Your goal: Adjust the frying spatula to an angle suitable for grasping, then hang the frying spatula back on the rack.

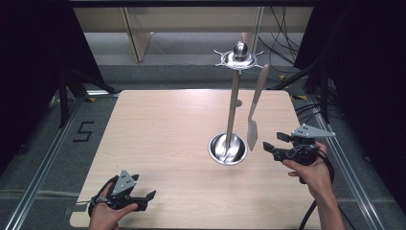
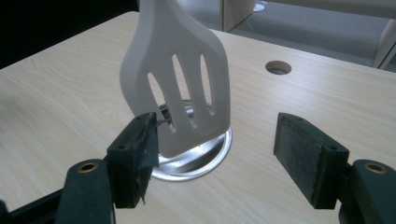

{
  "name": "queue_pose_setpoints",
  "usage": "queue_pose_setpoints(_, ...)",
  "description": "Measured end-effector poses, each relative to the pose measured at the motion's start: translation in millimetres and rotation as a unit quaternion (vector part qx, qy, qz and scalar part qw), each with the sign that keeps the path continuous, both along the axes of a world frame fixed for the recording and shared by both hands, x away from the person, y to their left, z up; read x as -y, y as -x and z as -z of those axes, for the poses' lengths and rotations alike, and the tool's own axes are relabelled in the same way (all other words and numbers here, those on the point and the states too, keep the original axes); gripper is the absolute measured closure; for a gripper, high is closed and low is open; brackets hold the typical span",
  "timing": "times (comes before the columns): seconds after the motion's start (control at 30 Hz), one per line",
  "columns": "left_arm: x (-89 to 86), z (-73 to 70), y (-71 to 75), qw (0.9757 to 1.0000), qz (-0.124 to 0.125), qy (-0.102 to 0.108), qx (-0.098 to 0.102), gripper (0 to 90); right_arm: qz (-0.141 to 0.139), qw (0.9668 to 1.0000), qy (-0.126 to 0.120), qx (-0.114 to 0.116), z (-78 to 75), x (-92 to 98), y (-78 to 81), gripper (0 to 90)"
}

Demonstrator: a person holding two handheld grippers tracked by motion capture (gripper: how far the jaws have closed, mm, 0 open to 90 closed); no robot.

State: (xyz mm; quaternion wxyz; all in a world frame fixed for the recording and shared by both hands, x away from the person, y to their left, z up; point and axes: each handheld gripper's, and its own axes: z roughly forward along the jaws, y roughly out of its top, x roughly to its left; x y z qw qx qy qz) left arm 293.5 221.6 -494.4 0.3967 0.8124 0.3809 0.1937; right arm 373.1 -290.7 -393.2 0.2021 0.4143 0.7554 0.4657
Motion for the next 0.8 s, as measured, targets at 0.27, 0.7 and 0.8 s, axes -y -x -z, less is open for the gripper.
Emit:
queue_pose_setpoints(0.27, 0.6, -0.1, -0.3, 1.0000, -0.001, 0.006, 0.002, 15.4, 0.000, 1.0000, 0.001, -0.010, 6.0, 0.2, 2.1, 31.8)
queue_pose_setpoints(0.7, -0.6, -1.0, 0.5, 1.0000, 0.001, 0.005, 0.002, 15.4, 0.001, 0.9997, 0.011, -0.023, 14.3, 1.2, 6.1, 31.5)
queue_pose_setpoints(0.8, 0.7, -0.2, 1.6, 0.9999, -0.005, 0.012, -0.001, 15.4, -0.001, 0.9998, 0.010, -0.014, 17.1, 1.8, 6.1, 31.5)
